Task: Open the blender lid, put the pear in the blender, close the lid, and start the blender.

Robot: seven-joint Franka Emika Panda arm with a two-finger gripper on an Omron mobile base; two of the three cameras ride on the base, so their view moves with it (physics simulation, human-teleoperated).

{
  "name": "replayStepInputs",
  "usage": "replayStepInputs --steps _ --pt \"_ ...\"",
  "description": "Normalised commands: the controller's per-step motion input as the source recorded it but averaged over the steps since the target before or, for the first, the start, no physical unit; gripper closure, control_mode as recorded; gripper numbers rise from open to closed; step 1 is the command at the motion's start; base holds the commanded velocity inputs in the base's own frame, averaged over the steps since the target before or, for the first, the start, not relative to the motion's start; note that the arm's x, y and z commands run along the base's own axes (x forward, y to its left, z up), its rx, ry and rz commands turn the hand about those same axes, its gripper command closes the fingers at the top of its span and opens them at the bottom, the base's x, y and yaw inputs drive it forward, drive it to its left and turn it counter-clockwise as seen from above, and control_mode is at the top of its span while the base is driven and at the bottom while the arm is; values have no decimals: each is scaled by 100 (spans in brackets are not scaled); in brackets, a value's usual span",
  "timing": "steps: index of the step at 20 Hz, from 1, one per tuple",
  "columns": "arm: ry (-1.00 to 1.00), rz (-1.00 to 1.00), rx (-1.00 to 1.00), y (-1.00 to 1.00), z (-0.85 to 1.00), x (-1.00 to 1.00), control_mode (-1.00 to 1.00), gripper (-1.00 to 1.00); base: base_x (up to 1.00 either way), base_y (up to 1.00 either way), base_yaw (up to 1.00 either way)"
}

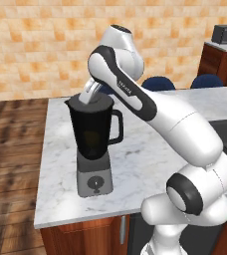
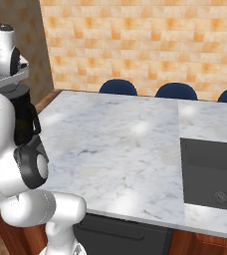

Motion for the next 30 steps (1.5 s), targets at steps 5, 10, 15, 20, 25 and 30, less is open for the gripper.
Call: replayStepInputs --steps 5,10,15,20,25,30 --pt "-7 0 0 0 2 -1 -100 -100 0 0 0" --pt "-15 0 0 0 23 -9 -100 -100 0 0 0" --pt "-19 -2 0 0 24 -31 -100 -100 0 0 0" --pt "-31 -28 0 0 7 -95 -100 -100 0 0 0" --pt "-22 -42 1 0 -12 -100 -100 -100 0 0 0" --pt "-8 -46 6 0 -57 -93 -100 -100 0 0 0"
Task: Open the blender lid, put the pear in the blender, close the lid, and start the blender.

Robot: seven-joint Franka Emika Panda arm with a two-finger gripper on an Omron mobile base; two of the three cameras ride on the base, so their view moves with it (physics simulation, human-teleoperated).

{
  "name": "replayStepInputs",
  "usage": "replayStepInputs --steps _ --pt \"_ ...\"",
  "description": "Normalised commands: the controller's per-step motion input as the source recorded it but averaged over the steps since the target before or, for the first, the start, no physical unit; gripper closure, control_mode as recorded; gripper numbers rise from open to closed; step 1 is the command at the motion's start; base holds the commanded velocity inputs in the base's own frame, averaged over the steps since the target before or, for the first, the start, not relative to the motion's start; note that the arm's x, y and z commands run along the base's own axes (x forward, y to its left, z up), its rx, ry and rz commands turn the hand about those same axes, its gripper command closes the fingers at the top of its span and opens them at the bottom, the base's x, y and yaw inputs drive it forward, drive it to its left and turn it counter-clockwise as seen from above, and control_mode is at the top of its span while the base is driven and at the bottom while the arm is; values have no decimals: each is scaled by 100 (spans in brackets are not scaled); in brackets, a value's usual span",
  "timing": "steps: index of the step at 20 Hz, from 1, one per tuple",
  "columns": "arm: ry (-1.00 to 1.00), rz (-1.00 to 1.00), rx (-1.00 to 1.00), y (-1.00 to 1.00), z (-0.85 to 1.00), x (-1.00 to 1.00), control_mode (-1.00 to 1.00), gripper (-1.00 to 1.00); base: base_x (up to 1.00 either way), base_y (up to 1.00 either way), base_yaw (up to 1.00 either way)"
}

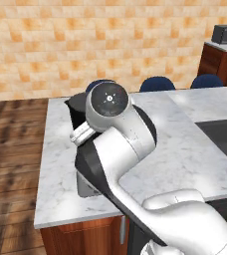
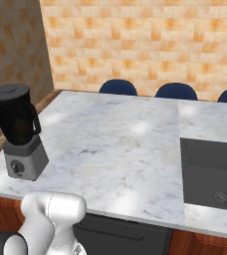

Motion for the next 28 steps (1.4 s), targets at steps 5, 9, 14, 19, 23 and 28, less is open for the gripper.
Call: replayStepInputs --steps 5,9,14,19,23,28 --pt "-3 -44 9 8 -84 -68 -100 -100 0 0 0" --pt "0 -41 5 14 -93 -39 -100 -100 0 0 0" --pt "-3 -22 0 7 -84 -1 -100 -100 0 0 0" --pt "-25 -17 7 0 -98 0 -100 -100 0 0 0" --pt "-31 -20 14 0 -100 0 -100 -100 0 0 0" --pt "-31 -11 16 -15 -58 0 -100 -100 0 0 0"
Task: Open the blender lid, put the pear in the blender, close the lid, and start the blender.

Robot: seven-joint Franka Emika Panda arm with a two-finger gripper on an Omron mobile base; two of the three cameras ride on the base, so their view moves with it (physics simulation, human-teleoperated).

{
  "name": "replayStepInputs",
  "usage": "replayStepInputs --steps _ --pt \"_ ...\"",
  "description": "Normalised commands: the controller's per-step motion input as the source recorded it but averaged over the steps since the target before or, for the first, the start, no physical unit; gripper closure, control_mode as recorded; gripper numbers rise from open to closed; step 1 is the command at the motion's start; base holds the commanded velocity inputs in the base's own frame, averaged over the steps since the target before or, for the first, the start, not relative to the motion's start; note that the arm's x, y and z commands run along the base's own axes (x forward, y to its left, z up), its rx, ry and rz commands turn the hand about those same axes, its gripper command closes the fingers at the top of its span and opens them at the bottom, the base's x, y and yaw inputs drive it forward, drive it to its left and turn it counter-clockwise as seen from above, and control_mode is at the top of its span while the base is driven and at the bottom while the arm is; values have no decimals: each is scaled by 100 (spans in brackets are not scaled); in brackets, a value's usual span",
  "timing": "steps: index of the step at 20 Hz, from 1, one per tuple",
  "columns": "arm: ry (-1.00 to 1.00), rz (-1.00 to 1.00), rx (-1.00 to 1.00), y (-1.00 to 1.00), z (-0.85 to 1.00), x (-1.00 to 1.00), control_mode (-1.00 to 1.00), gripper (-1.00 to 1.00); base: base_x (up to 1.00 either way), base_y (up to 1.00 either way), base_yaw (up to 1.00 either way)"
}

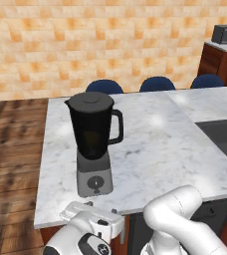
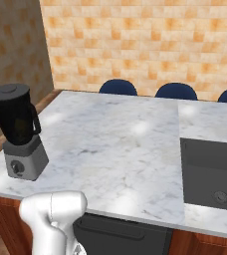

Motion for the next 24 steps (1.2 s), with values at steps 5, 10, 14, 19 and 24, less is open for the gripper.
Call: replayStepInputs --steps 5,10,14,19,24 --pt "-18 -6 13 -22 -24 6 -100 -100 0 0 0" --pt "0 -14 2 -1 -31 18 -100 -100 0 0 0" --pt "0 -9 0 0 -21 17 -100 -100 0 0 0" --pt "-2 -2 0 0 -4 17 -100 -100 0 0 0" --pt "-3 -2 0 0 -2 13 -100 -100 0 0 0"
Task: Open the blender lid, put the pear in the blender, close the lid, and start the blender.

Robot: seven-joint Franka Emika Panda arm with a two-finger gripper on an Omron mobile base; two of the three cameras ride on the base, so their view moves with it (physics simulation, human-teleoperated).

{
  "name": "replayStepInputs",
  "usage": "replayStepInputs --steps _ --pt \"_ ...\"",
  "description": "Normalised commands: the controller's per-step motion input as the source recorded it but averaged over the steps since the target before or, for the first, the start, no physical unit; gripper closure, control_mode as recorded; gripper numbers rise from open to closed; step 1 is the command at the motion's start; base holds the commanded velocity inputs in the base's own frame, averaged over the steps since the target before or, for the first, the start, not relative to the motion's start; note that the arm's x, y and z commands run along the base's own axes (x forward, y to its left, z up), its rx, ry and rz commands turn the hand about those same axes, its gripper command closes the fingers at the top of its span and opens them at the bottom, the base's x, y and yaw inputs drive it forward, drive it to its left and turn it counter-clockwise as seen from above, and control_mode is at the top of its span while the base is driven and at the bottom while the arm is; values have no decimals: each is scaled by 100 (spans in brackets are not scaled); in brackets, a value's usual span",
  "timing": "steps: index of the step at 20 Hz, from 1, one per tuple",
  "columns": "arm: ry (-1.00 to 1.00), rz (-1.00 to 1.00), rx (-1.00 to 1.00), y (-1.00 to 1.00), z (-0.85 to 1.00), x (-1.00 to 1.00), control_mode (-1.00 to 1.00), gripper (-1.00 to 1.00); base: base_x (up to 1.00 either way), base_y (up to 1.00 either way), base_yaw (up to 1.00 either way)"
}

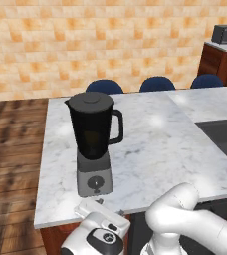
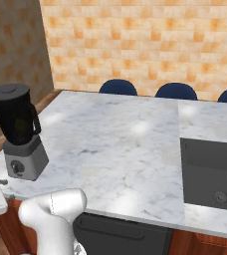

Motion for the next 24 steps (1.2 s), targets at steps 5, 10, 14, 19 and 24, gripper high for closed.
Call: replayStepInputs --steps 5,10,14,19,24 --pt "-5 -4 0 -3 0 9 -100 -100 0 0 0" --pt "-2 -4 0 -3 0 12 -100 -100 0 0 0" --pt "0 -3 0 -1 -6 15 -100 -100 0 0 0" --pt "0 0 0 0 -21 22 -100 -100 0 0 0" --pt "-1 0 0 0 -22 22 -100 -100 0 0 0"
